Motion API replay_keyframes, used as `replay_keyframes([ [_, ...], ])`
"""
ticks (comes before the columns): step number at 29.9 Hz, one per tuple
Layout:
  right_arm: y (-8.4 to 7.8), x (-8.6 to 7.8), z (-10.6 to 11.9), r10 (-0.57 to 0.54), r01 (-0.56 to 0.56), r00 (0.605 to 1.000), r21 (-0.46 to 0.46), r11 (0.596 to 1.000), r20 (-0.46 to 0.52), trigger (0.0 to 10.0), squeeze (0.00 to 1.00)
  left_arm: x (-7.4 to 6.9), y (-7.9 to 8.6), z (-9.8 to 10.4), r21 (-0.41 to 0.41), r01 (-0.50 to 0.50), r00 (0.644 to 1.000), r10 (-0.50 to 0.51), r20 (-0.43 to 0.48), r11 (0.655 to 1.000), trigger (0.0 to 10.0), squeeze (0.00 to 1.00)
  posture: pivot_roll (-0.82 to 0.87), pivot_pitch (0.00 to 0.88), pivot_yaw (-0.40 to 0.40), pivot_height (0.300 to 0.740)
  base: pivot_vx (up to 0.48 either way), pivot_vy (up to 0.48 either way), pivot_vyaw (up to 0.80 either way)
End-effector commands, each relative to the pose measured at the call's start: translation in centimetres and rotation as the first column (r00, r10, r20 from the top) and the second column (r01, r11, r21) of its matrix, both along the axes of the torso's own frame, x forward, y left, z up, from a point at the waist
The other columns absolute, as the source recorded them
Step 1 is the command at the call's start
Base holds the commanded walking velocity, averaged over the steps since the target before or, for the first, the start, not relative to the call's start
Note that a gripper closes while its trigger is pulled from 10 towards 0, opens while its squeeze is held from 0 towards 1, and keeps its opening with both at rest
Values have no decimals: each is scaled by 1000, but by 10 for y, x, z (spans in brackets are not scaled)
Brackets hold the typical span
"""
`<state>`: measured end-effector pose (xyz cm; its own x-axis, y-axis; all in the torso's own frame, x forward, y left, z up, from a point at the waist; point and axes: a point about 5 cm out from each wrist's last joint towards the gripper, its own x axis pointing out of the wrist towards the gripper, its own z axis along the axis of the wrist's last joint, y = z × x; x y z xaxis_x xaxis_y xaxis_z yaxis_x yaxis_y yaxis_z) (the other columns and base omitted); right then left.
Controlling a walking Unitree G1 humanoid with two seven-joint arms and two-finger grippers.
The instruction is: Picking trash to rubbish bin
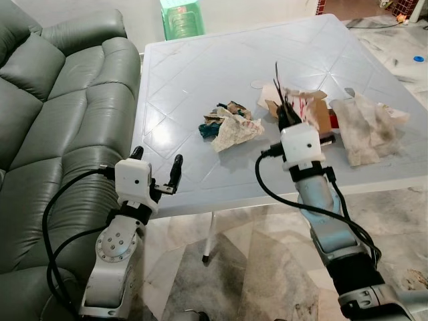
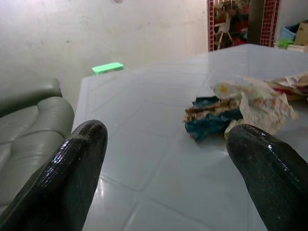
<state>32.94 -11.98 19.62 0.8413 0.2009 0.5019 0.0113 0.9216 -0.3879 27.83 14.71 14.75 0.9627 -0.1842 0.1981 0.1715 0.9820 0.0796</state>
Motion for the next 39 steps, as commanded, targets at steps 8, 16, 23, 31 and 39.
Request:
replay_keyframes([
  [8,-8,-3,1,-39,38,999,-32,999,-27,10000,0,4,0,-2,-9,-29,1000,29,1,1000,10000,0,25,58,64,740,0,0,0],
  [16,-9,-4,1,-45,42,998,-71,997,-38,10000,0,7,-4,-1,-12,-36,999,37,9,999,10000,0,9,52,56,740,0,0,0],
  [23,-6,-6,3,-25,22,999,-94,995,-32,10000,0,9,-6,-3,-17,-40,999,41,7,999,10000,0,3,44,46,740,0,-208,0],
  [31,-4,-6,8,-17,16,1000,-112,994,-9,10000,0,9,-6,-5,-25,-49,999,49,3,998,10000,0,0,39,40,740,0,-462,0],
  [39,-6,-7,10,-23,22,1000,-124,992,-3,10000,0,10,-5,-6,-29,-52,999,52,3,998,10000,0,-5,41,38,740,0,-477,0],
])
